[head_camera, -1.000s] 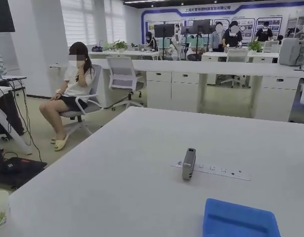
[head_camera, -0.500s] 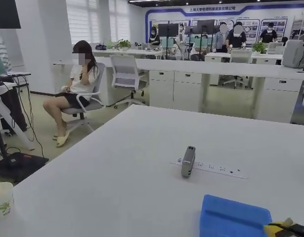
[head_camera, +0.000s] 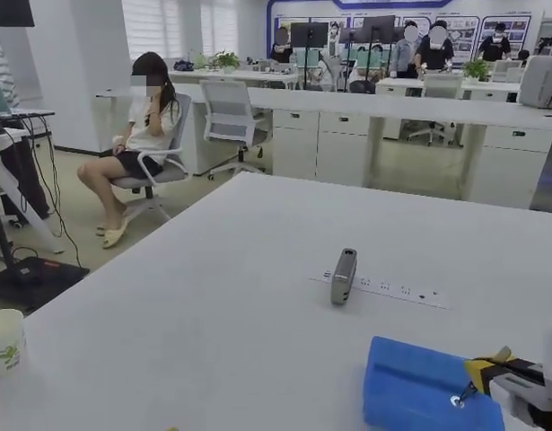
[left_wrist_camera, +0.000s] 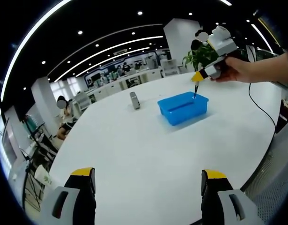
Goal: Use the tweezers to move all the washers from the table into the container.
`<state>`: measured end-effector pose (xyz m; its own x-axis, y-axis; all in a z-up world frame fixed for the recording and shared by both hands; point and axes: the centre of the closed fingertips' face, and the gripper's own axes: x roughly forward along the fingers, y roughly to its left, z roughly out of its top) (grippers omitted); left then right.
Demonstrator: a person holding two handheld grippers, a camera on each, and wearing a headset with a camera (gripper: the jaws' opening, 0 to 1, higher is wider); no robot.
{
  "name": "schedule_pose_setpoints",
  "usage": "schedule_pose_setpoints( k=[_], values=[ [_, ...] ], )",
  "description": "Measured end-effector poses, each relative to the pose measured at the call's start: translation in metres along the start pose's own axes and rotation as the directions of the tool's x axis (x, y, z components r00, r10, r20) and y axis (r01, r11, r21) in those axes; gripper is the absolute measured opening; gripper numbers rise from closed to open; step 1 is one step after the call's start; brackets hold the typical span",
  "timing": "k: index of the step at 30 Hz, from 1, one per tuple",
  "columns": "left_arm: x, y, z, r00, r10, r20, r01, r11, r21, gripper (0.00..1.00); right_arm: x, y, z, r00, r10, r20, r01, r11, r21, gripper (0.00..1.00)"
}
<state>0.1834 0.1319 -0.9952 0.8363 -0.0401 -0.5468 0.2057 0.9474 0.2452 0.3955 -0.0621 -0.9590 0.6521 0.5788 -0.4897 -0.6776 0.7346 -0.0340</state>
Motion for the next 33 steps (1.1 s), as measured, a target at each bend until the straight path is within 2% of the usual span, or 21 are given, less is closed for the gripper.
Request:
schedule_pose_setpoints(
  k=[7, 14, 22, 27, 31, 33],
  values=[
    [0.001, -0.005, -0.001, 0.9998, -0.019, -0.008, 0.019, 1.000, 0.016, 0.96, 0.017, -0.005, -0.019, 0.9989, -0.010, -0.045, 0.010, 1.000, -0.006, 0.01],
    [0.002, -0.005, -0.002, 0.9997, -0.022, -0.014, 0.022, 1.000, 0.013, 0.96, 0.025, -0.005, -0.040, 0.9959, -0.010, -0.089, 0.010, 1.000, -0.002, 0.01],
    [0.002, -0.008, -0.004, 0.9993, -0.027, -0.028, 0.027, 0.999, 0.033, 0.96, 0.028, -0.003, -0.047, 0.9946, -0.006, -0.104, 0.006, 1.000, 0.002, 0.01],
    [0.002, -0.017, -0.001, 0.9969, -0.074, -0.025, 0.075, 0.996, 0.038, 0.96, 0.028, -0.003, -0.049, 0.9943, -0.007, -0.106, 0.006, 1.000, -0.009, 0.02],
    [0.000, -0.023, 0.011, 0.9944, -0.106, -0.009, 0.106, 0.993, 0.057, 0.95, 0.025, -0.002, -0.049, 0.9936, -0.009, -0.112, 0.007, 1.000, -0.015, 0.02],
    [-0.003, -0.028, 0.027, 0.9888, -0.147, 0.024, 0.146, 0.988, 0.041, 0.96, 0.019, -0.002, -0.045, 0.9952, -0.005, -0.097, 0.004, 1.000, -0.013, 0.02]
  ],
)
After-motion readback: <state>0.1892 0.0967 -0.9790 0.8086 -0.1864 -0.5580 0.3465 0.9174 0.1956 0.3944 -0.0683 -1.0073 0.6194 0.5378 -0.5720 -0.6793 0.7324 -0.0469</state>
